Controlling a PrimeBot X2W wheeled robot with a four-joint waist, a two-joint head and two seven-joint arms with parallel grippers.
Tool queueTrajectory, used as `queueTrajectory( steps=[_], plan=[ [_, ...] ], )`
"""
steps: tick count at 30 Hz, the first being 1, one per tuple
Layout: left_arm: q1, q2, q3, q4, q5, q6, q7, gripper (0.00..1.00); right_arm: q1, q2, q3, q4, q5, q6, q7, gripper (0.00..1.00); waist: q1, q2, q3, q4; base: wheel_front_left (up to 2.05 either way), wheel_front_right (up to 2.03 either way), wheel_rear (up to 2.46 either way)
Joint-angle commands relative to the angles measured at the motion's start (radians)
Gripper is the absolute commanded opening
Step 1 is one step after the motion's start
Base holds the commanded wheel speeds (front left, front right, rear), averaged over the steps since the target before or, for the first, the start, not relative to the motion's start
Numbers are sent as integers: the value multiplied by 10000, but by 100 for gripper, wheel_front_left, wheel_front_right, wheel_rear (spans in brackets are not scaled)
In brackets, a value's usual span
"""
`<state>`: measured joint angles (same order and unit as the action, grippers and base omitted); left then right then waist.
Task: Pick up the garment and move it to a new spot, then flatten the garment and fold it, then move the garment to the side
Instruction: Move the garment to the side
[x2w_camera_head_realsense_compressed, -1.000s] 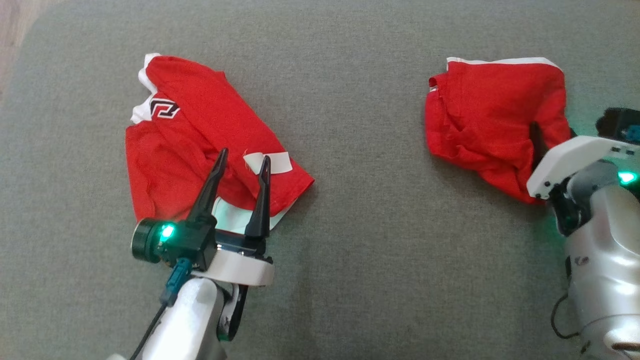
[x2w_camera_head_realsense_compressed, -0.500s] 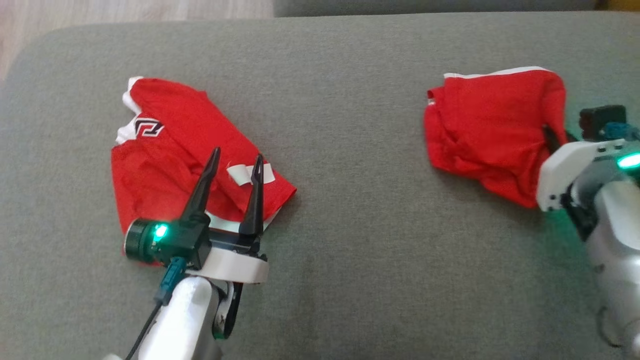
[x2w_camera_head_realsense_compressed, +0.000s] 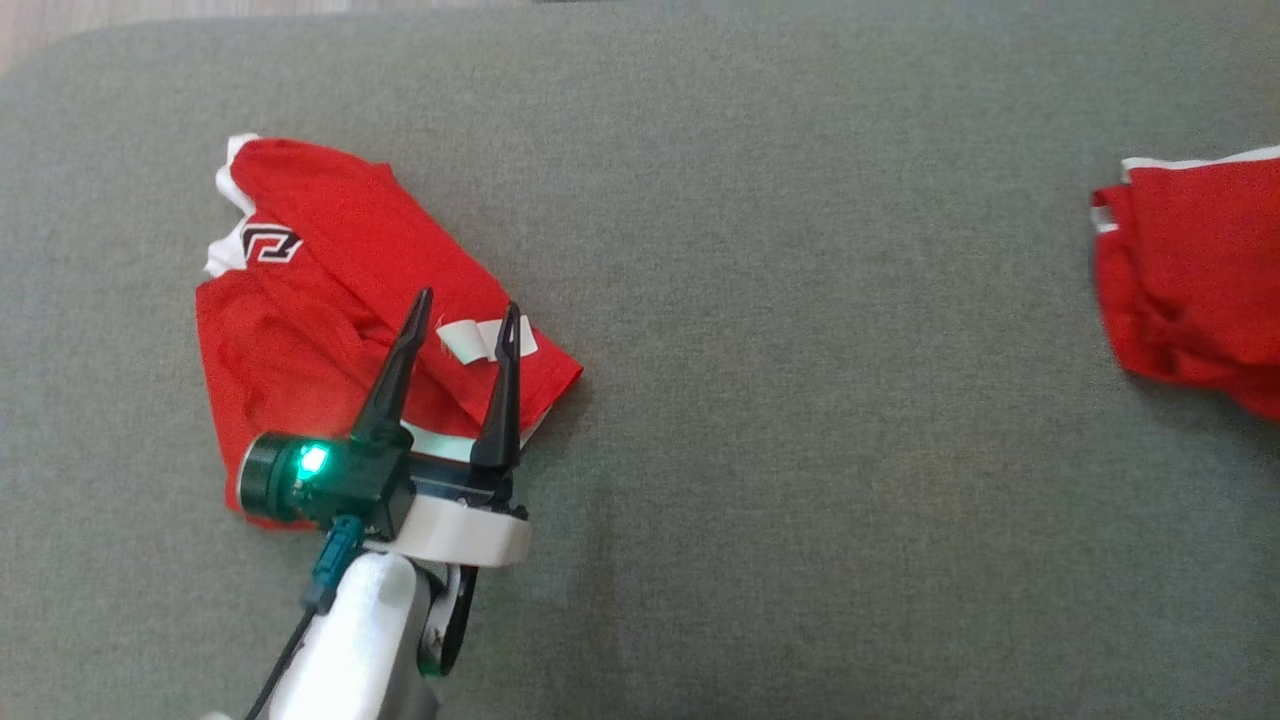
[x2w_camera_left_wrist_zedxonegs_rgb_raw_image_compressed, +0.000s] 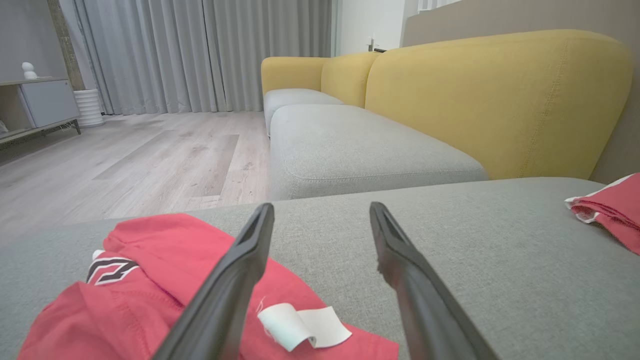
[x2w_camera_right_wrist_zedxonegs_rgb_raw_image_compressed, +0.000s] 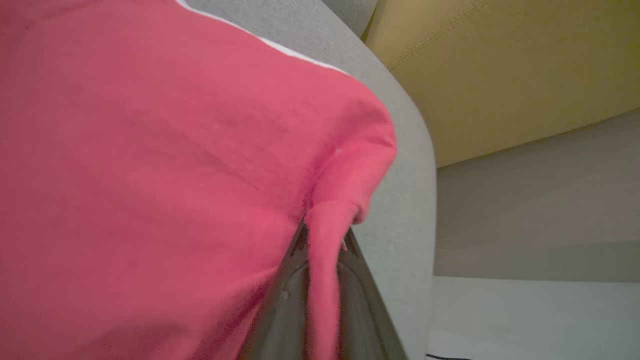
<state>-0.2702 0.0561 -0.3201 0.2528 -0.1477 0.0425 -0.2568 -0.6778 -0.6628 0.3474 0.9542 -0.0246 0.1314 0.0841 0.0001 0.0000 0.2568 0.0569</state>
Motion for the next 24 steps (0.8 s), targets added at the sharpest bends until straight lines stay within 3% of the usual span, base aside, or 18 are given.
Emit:
queueTrajectory(
  steps=[1, 7, 13, 14, 15, 16, 22, 24],
  plan=[
    [-350, 111, 388, -373, 128, 0, -49, 100, -290, -579, 167, -201, -222, -7, -150, 0, -1, 0, 180, 61, 0, 0, 0],
    [-535, 135, 392, -595, 233, -16, -49, 100, -711, -997, 54, 2, -734, -7, -217, 0, -1, 0, 474, 152, 0, 0, 0],
    [-554, 135, 392, -630, 280, -25, -49, 100, -896, -690, -659, 209, -922, -7, -252, 0, -1, 0, 505, 138, 0, 0, 0],
    [-542, 138, 395, -614, 285, -25, -49, 100, -909, -576, -825, 217, -930, -7, -264, 8, -1, 0, 468, 121, 0, 0, 0],
    [-524, 143, 403, -593, 288, -22, -49, 100, -916, -467, -1019, 205, -937, -7, -321, 82, -1, 0, 416, 94, 0, 0, 0],
    [-503, 147, 420, -581, 282, -18, -49, 100, -903, -381, -1183, 171, -1021, -7, -375, 100, -1, 0, 355, 59, 0, 0, 0],
    [-270, 162, 562, -523, 207, 13, -49, 100, -613, 352, -2055, -452, -1666, -7, -668, 100, -1, 0, -340, -279, 0, 0, 0],
    [-69, 161, 637, -507, 156, 27, -49, 100, -394, 863, -2476, -986, -1954, -7, -767, 100, -1, 0, -803, -502, 0, 0, 0]
  ],
)
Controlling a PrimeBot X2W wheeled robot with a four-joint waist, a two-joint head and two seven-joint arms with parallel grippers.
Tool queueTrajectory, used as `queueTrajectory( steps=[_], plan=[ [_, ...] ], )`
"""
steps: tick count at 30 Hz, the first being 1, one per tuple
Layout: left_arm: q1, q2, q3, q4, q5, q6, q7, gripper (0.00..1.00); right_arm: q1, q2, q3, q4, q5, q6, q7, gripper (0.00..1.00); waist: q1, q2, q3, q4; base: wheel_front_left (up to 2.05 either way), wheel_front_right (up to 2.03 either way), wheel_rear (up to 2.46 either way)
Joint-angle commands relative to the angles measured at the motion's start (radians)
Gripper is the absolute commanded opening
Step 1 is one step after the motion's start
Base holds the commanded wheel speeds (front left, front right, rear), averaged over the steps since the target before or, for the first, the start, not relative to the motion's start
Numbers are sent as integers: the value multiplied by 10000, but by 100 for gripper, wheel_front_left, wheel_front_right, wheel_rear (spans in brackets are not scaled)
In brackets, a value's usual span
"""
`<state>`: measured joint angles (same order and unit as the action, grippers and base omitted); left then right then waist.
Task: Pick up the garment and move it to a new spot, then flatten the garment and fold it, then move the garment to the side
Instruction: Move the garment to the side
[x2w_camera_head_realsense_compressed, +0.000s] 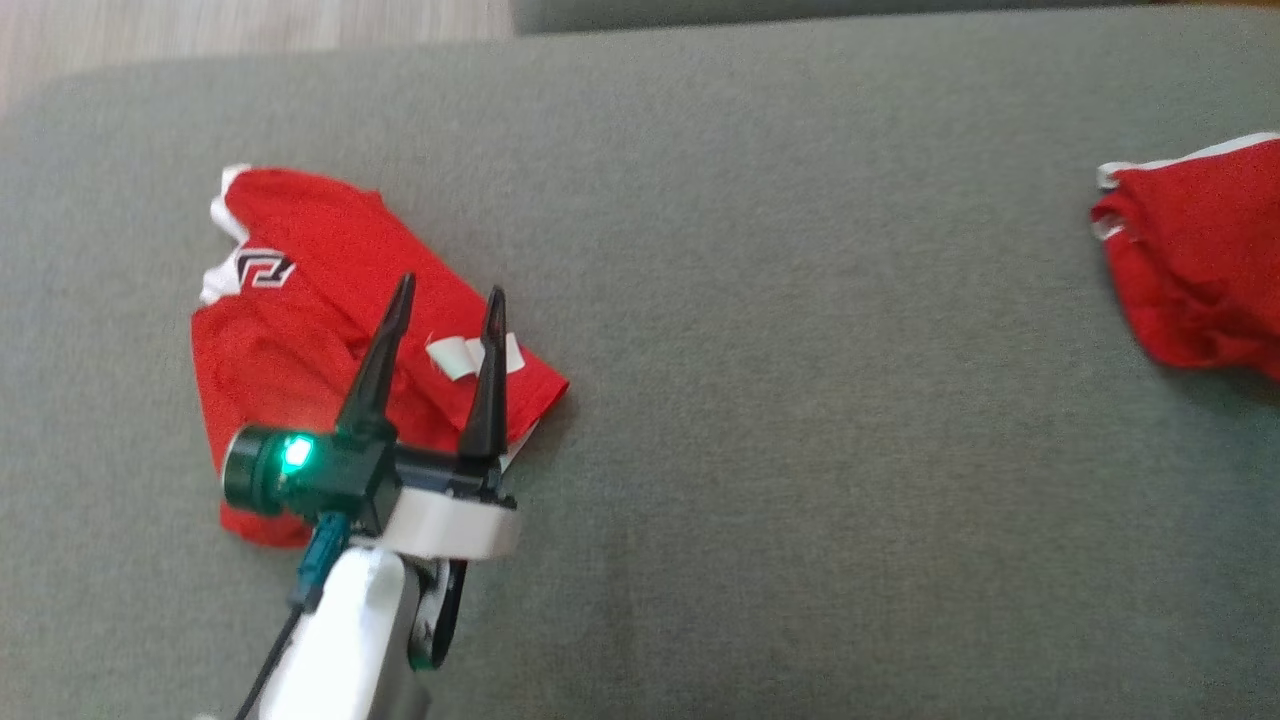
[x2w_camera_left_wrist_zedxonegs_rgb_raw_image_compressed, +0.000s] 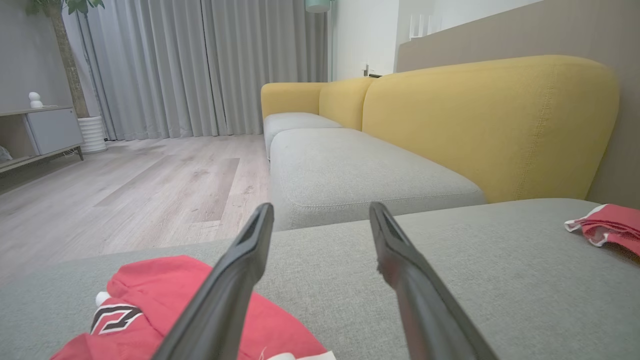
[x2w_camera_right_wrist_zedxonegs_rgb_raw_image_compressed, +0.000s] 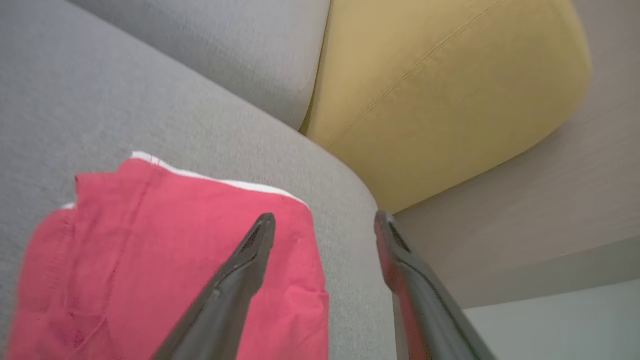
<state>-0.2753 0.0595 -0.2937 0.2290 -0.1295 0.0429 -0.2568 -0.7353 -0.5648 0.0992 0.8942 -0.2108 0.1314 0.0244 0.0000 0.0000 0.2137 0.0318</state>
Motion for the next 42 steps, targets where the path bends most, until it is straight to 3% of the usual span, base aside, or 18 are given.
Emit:
queueTrajectory(
  steps=[1, 10, 16, 20, 32, 42],
  plan=[
    [43, 133, 413, -269, -42, 33, -49, 100, 286, 137, -158, -601, -144, -7, -241, 100, 0, 0, -520, -323, 0, 0, 0],
    [471, 144, 714, -378, -163, 84, -49, 100, 1306, 2419, -1281, -2936, -117, -7, -974, 100, 0, 0, -1582, -592, 0, 0, 0],
    [940, 76, 803, -473, -331, 81, -49, 100, 2478, 4150, -1496, -4633, 1021, -7, -1560, 100, 0, 0, -2108, -671, 0, 0, 0],
    [1159, 35, 843, -543, -384, 95, -49, 100, 3250, 4816, -1704, -5392, 1724, -7, -1709, 100, 0, 0, -2190, -673, 0, 0, 0],
    [1785, -70, 1150, -315, -663, 193, -49, 100, 6220, 5142, -1382, -6192, 2701, -7, -2691, 100, 0, 0, -2358, -573, 0, 0, 0],
    [1897, -89, 1189, -211, -651, 169, -49, 100, 6868, 5144, -1002, -6391, 3219, -7, -2848, 100, 0, 0, -2324, -608, 0, 0, 0]
  ],
)
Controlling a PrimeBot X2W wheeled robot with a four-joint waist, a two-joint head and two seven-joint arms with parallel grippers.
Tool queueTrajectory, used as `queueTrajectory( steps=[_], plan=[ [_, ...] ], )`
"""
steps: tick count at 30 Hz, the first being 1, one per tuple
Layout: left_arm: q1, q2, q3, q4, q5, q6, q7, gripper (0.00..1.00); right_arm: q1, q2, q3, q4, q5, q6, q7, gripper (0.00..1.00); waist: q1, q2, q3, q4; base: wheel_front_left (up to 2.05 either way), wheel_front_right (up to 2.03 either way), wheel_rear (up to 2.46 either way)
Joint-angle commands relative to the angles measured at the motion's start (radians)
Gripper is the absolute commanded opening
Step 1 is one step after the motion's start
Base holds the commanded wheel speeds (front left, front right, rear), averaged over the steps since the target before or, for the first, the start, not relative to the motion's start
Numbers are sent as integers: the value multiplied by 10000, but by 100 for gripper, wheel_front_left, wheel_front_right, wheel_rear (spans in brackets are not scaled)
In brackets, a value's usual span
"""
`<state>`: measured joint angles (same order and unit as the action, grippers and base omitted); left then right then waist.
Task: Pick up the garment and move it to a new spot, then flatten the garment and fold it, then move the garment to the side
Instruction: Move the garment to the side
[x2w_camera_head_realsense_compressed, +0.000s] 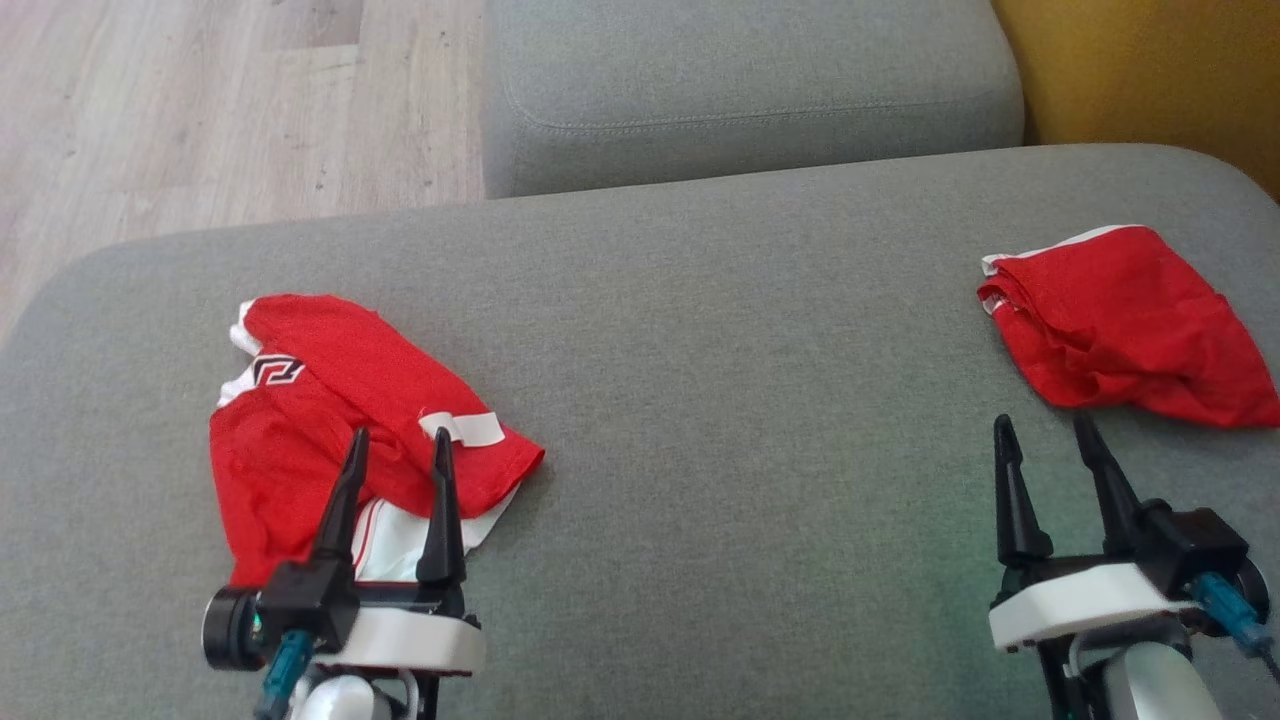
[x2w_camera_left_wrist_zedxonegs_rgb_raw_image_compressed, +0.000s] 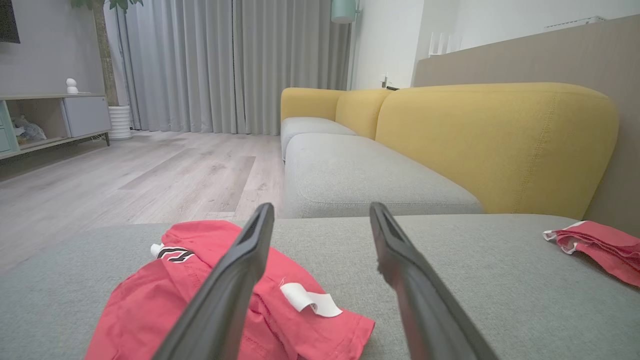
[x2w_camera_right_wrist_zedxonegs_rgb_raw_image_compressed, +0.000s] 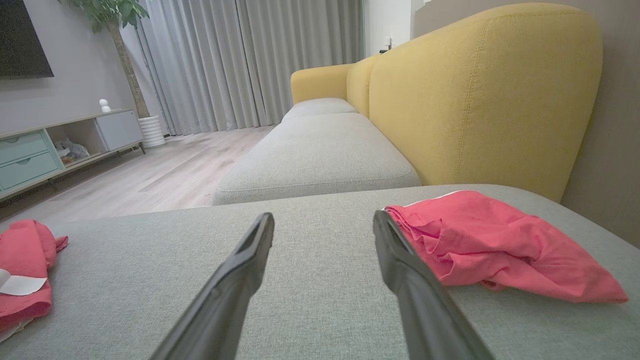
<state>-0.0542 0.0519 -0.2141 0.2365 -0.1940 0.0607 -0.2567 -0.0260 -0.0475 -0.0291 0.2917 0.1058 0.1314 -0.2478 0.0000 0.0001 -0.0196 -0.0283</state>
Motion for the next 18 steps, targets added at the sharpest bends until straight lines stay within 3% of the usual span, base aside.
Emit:
queueTrajectory(
  steps=[1, 11, 18],
  plan=[
    [-330, -13, 386, -287, -22, 4, -51, 100, -225, -29, 309, -375, 72, -7, -128, 100, 0, -1, 15, -14, 0, 0, 0],
    [-382, -15, 305, -213, -59, 59, -51, 100, -250, -29, 223, -508, 138, -7, -137, 100, 0, -1, -9, 37, 0, 0, 0],
    [-331, -15, 357, -210, 8, 123, -51, 100, -163, -28, 479, -534, 184, -7, -138, 100, 0, -1, -149, 437, 0, 0, 0]
  ],
)
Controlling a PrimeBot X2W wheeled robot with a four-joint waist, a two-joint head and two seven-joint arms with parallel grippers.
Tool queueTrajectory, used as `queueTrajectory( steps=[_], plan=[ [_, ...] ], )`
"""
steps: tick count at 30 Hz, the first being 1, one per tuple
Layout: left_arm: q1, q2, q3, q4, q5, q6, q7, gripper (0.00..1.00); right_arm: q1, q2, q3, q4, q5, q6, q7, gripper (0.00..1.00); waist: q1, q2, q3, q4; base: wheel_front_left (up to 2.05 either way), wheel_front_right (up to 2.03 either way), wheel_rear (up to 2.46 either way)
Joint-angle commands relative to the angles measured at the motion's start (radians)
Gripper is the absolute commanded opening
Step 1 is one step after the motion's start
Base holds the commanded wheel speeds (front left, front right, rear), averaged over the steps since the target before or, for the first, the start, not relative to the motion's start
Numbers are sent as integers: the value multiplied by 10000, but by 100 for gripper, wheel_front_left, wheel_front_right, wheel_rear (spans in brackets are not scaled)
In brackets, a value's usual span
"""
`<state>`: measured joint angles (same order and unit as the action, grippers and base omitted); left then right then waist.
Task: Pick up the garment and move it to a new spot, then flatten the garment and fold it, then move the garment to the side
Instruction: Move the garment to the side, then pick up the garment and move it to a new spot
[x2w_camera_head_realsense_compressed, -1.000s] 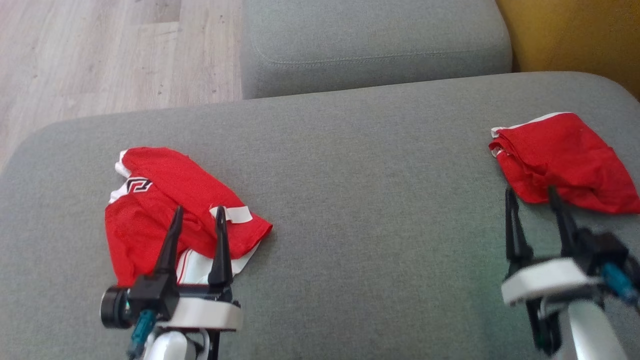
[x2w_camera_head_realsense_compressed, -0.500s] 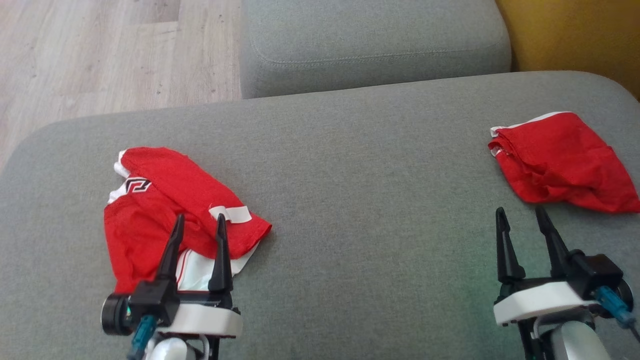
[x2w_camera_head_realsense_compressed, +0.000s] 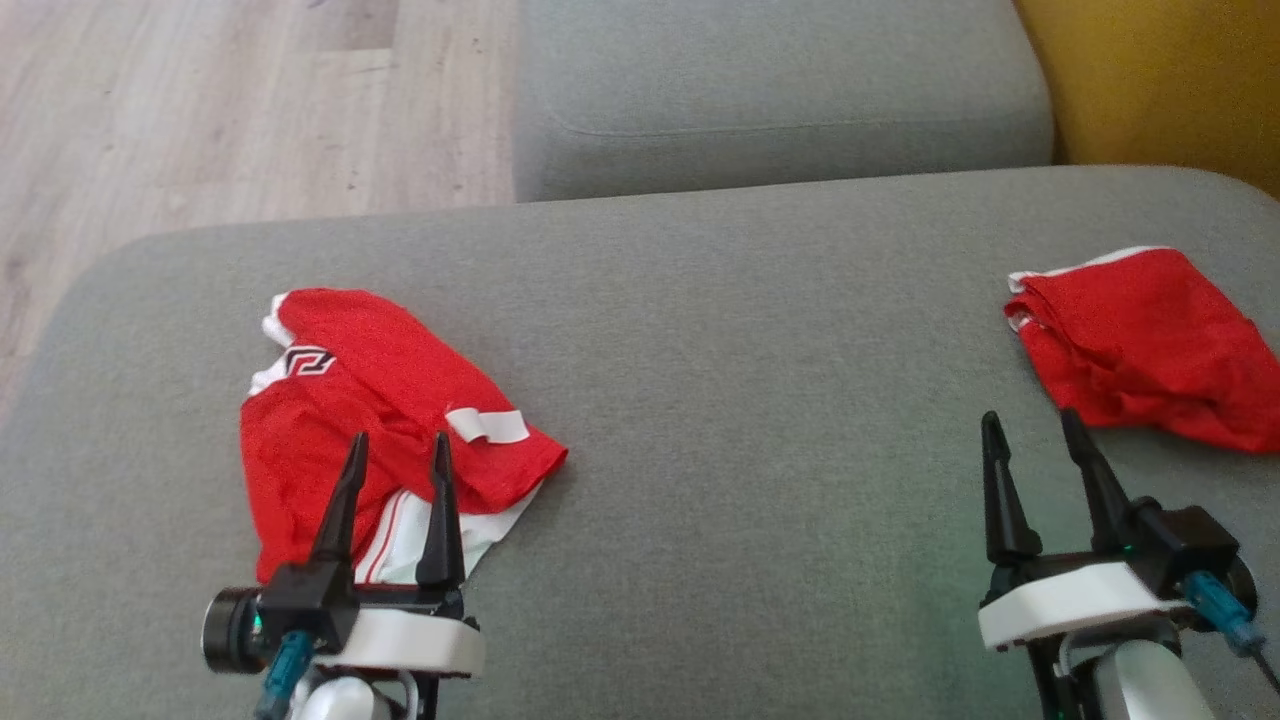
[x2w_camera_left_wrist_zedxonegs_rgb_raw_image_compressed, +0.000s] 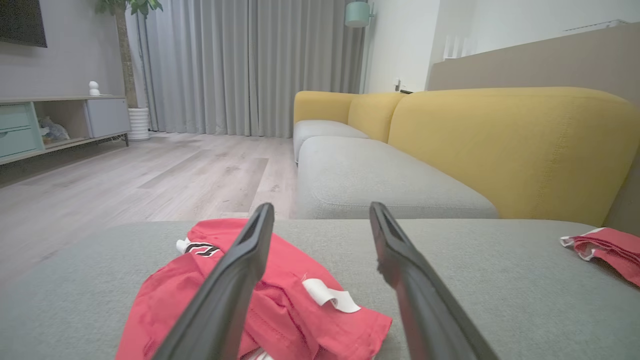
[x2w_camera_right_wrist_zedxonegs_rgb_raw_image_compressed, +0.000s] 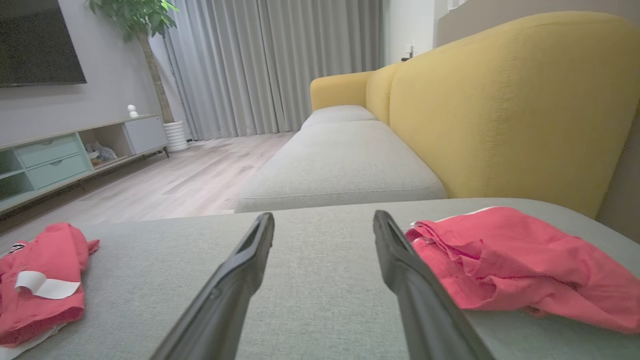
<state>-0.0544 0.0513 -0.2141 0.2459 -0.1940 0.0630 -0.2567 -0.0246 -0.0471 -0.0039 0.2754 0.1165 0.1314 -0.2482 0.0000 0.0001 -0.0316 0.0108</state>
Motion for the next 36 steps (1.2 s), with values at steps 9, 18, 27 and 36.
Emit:
queueTrajectory(
  steps=[9, 18, 27, 36],
  plan=[
    [-228, -10, 570, -297, 155, 74, -51, 100, -86, -32, 896, -285, 247, -7, -135, 100, 0, -1, -231, 976, 0, 0, 0],
    [7, -10, 641, -251, 316, 28, -51, 100, 52, -32, 1319, -223, 488, -7, -135, 100, 0, -1, -373, 2114, 0, 0, 0],
    [121, -10, 707, -257, 405, -44, -51, 100, 204, -32, 1645, -143, 565, -7, -135, 100, 0, -1, -467, 2925, 0, 0, 0],
    [141, -10, 809, -251, 465, -99, -51, 100, 177, -32, 1804, -78, 905, -7, -135, 100, 0, -1, -363, 3051, 0, 0, 0]
  ],
)
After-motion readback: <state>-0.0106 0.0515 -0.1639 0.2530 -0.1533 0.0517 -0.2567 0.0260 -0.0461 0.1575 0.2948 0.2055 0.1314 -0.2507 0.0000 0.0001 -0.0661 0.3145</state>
